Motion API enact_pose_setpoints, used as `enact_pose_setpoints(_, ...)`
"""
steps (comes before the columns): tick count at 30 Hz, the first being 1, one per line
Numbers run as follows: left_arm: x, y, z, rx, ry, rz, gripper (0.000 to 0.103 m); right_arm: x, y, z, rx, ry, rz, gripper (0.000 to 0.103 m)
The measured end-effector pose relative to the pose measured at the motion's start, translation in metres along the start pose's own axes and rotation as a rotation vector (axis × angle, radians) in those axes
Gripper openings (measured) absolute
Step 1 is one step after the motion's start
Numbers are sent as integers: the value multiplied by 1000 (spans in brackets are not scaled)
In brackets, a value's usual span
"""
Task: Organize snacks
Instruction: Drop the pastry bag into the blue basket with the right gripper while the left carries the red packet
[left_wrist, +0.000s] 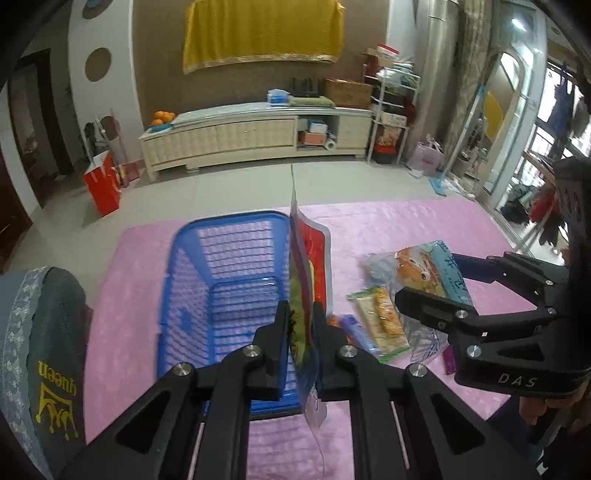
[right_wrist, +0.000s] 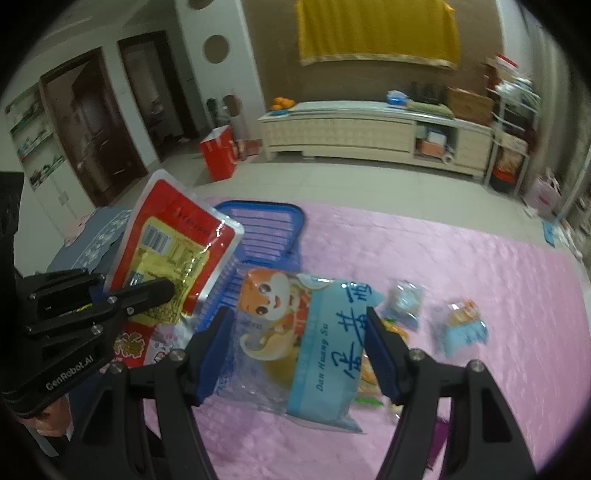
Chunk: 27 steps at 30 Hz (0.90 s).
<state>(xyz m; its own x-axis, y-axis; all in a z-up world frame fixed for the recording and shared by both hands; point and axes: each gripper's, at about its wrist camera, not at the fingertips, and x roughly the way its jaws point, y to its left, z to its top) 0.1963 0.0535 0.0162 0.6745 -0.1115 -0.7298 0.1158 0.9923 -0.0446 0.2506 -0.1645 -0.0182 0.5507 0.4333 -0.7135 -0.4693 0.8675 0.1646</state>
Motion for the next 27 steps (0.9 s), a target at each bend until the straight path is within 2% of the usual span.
enact_pose_setpoints(8,5,59,8,-66,-1,44,9,38,33,27,-61,35,47,73)
enact_pose_setpoints(15,20,94,15,-118,-4,56,9,73,58,46,-113,81,62,73)
enact_pose_setpoints(17,22,101,17,-131,-10,74,9,82,63,49,-126,93,59,73)
enact_pose_setpoints(27,35,111,20,-135,-14,58,9,121,68,60,-161,141,46,73)
